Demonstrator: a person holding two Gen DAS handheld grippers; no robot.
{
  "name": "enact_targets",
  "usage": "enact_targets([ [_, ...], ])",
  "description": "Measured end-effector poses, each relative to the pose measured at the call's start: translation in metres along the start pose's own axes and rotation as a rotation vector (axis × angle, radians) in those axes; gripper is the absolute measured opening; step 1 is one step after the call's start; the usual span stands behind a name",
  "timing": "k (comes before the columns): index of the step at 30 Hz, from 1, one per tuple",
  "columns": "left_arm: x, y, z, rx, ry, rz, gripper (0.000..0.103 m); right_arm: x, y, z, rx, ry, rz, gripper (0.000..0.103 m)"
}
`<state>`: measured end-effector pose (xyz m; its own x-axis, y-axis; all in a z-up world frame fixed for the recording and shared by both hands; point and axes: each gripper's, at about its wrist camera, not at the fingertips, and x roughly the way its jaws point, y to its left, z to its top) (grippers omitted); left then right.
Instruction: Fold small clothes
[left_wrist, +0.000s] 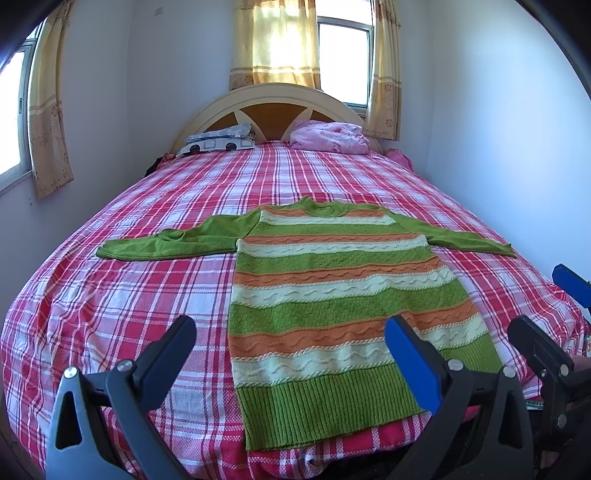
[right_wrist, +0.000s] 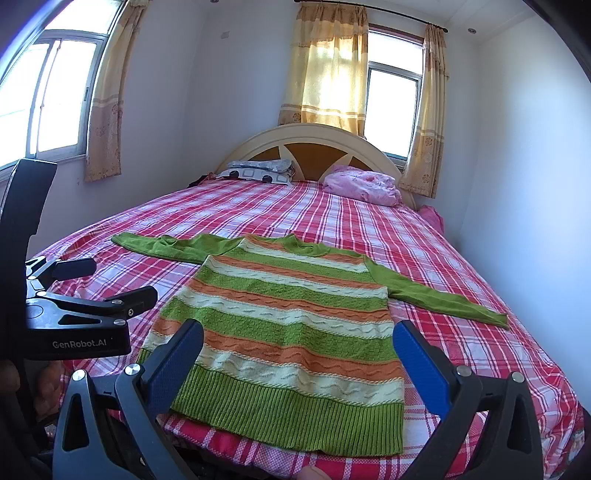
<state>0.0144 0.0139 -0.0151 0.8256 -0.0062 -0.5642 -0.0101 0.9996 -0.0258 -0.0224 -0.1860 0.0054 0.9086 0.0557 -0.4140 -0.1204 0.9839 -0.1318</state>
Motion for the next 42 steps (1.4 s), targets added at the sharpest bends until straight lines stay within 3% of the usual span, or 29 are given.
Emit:
enact_targets([
  [12,0.024,0.005,0.009,0.027,0.002,0.024,0.103,0.028,-0.016,-0.002,0.039,0.029,0.026,0.102],
  [19,0.061,0.011,0.034,0.050,-0.042,0.065,0.103,0.073,-0.061,-0.003,0.120,0.066,0.049,0.102],
  [26,0.119,0.021,0.046,-0.012,0.018,0.047,0.103,0.130,-0.141,-0.014,0.258,0.178,-0.019,0.102],
  [32,0.163,0.029,0.056,-0.038,0.035,0.102,0.103,0.161,-0.249,-0.029,0.465,0.235,-0.128,0.096],
  [36,0.191,0.036,0.064,-0.077,0.042,0.132,0.103,0.185,-0.332,-0.050,0.665,0.290,-0.198,0.079],
  [39,0.207,0.037,0.063,-0.101,0.067,0.117,0.103,0.203,-0.382,-0.067,0.802,0.327,-0.253,0.060],
  [42,0.220,0.032,0.057,-0.090,0.097,0.122,0.103,0.224,-0.426,-0.080,0.909,0.347,-0.287,0.055],
])
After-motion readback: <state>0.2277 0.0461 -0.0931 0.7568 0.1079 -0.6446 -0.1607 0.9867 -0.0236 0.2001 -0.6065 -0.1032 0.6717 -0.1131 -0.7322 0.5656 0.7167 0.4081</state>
